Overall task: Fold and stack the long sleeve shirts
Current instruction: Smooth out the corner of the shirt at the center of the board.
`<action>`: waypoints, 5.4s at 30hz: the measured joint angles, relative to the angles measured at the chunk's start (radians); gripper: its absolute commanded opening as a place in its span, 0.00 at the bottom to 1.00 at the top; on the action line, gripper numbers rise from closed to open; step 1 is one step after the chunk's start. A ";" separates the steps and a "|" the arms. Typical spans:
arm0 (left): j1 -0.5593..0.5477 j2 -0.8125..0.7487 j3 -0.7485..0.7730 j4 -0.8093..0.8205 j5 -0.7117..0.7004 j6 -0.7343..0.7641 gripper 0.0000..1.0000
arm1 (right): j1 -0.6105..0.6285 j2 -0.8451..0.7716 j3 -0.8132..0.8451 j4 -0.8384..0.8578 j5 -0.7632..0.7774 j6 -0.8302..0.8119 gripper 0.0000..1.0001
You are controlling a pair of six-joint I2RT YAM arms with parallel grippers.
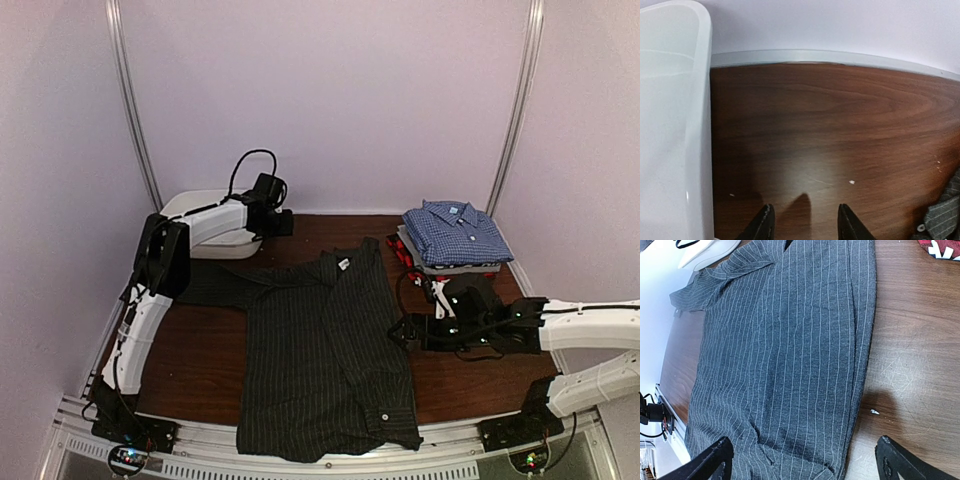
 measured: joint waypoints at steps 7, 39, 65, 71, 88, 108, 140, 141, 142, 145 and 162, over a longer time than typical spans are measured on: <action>0.091 -0.001 0.000 -0.015 0.013 0.041 0.50 | 0.000 -0.001 0.012 -0.022 0.005 -0.004 1.00; -0.302 -0.607 -0.868 0.093 0.217 -0.018 0.40 | 0.077 0.267 0.098 0.124 -0.024 -0.078 1.00; -0.217 -0.174 -0.385 0.075 0.137 -0.058 0.37 | 0.200 0.447 0.074 0.315 -0.049 -0.066 1.00; -0.130 -0.079 -0.198 0.039 0.104 -0.062 0.39 | 0.214 0.457 0.069 0.343 -0.041 -0.064 1.00; -0.064 -0.217 -0.232 0.012 0.135 -0.033 0.38 | 0.222 0.456 0.039 0.403 -0.037 -0.054 1.00; -0.277 -0.245 -0.443 0.075 0.022 -0.145 0.42 | 0.231 0.343 -0.077 0.428 -0.041 -0.020 1.00; -0.145 -0.077 -0.137 0.103 -0.015 -0.205 0.00 | 0.232 0.346 -0.082 0.441 -0.041 -0.021 1.00; -0.135 -0.073 -0.127 0.104 -0.004 -0.211 0.00 | 0.232 0.347 -0.082 0.443 -0.041 -0.021 1.00; -0.126 -0.071 -0.117 0.106 0.006 -0.217 0.00 | 0.232 0.349 -0.082 0.444 -0.041 -0.021 1.00; -0.100 -0.066 -0.100 0.115 0.042 -0.240 0.00 | 0.232 0.357 -0.082 0.456 -0.041 -0.021 1.00; -0.049 -0.008 -0.001 0.124 0.140 -0.224 0.54 | 0.233 0.365 -0.048 0.415 -0.032 -0.016 1.00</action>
